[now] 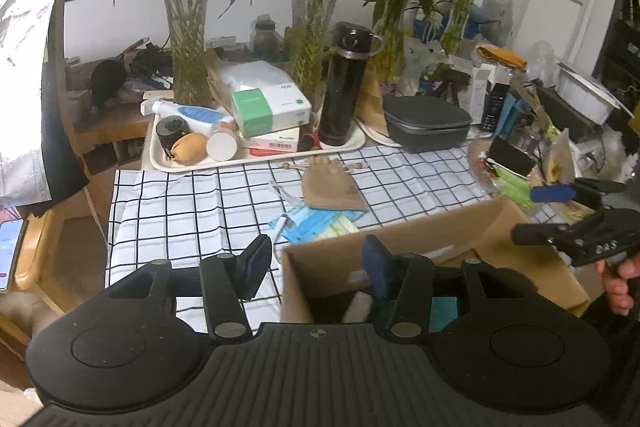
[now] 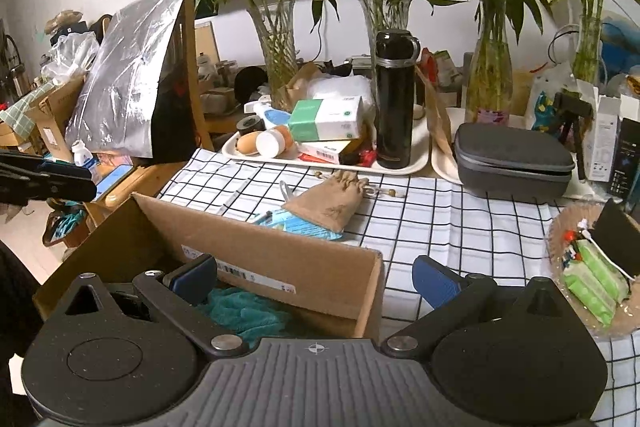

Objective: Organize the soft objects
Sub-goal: 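Withdraw both grippers from the box back over the table, then lower the left gripper onto the white cable and close it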

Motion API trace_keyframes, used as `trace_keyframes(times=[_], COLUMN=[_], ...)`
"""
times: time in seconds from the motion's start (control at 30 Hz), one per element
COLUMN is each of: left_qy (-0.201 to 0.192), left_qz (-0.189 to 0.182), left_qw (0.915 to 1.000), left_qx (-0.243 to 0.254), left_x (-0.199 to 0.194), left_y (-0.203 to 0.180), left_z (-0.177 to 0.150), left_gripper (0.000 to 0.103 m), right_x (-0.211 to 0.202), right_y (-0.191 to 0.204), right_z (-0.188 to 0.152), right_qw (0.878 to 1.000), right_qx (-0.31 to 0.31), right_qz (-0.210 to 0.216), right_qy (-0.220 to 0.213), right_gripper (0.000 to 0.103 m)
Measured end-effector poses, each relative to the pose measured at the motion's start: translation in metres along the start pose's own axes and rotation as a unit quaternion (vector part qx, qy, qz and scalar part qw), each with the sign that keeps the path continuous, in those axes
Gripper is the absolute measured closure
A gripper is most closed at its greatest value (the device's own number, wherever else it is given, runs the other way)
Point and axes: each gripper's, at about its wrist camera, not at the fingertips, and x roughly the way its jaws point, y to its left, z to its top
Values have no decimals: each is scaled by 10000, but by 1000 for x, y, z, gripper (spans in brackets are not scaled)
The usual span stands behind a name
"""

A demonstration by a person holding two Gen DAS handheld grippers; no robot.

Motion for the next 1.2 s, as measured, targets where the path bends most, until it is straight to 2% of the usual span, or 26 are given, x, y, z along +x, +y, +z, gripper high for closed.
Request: trace_keyframes(times=[0.2, 0.4, 0.6, 0.83, 0.97, 1.2], left_qy=[-12, -36, -52, 149, 194, 371], left_qz=[-75, -152, -166, -110, -165, -346], left_qw=[9998, 9996, 9998, 9998, 9992, 9979], left_qx=[-185, -222, -7, 45, 309, 407], left_x=[18, 37, 60, 89, 101, 123], left_y=[19, 31, 45, 58, 57, 63], left_z=[7, 15, 24, 28, 31, 31], left_gripper=[54, 54, 54, 54, 54, 54], right_x=[5, 8, 13, 21, 27, 39], right_y=[0, 0, 0, -1, -11, -36], right_z=[0, 2, 7, 15, 21, 30], right_qw=[9999, 10000, 9999, 9997, 9998, 9999], right_qx=[-80, -72, -37, -226, -151, 19], right_qz=[-89, -4, 133, 89, 42, -70], right_qy=[15, 6, 14, -22, -83, -143], right_gripper=[0, 0, 0, 0, 0, 0])
